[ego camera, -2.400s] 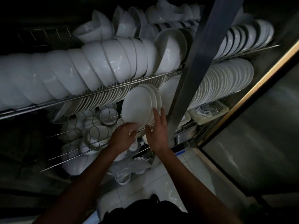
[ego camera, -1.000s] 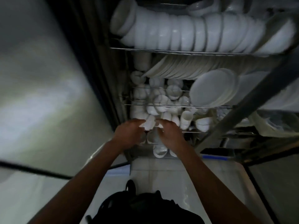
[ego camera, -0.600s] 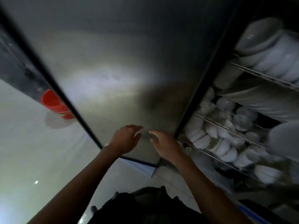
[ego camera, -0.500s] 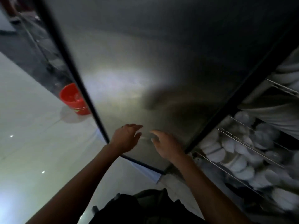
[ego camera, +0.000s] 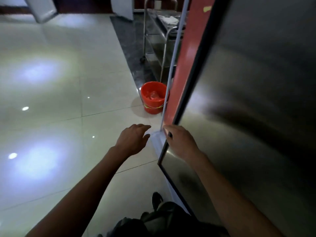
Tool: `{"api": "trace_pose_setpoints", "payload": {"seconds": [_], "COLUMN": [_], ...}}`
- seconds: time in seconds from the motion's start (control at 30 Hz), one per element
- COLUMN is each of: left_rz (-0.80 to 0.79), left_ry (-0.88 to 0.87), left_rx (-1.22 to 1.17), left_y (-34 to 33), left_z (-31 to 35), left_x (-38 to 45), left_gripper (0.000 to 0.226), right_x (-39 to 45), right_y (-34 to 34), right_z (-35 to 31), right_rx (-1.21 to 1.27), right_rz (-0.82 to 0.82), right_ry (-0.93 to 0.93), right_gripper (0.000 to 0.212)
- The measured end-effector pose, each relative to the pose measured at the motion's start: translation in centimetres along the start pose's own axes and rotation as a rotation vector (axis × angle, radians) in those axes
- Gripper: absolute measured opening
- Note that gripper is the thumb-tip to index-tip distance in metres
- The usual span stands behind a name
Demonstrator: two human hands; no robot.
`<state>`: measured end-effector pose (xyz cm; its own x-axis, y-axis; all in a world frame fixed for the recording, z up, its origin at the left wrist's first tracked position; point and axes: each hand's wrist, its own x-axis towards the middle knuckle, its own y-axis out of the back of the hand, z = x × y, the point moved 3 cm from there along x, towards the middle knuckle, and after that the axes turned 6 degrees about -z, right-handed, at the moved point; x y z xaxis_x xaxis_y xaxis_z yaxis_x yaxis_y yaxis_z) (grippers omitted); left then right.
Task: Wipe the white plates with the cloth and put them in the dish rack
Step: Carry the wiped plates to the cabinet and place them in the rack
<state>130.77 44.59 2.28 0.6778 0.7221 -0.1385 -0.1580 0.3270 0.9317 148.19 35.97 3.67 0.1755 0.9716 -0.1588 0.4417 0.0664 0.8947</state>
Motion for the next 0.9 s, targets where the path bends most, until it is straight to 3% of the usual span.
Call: {"api": "trace_pose_setpoints", "payload": {"seconds": [0.47,0.9], "left_rz": [0.142,0.128], "left_ry": [0.535,1.081], "left_rx": [0.076,-0.012], "left_y": [8.0,6.5], "left_z": [-18.1,-31.8], "left_x": [0.3,-15.2], "left_gripper": [0.045,0.052], "right_x": [23.3,25.8], "right_y": [-5.9,-18.3], "right_z": [-15.9,-38.6], "right_rx": [-0.326,-0.608], "right_rz": [-0.181,-0.369], "right_ry": [0.581,1.178], "right_gripper": [0.049,0.049]}}
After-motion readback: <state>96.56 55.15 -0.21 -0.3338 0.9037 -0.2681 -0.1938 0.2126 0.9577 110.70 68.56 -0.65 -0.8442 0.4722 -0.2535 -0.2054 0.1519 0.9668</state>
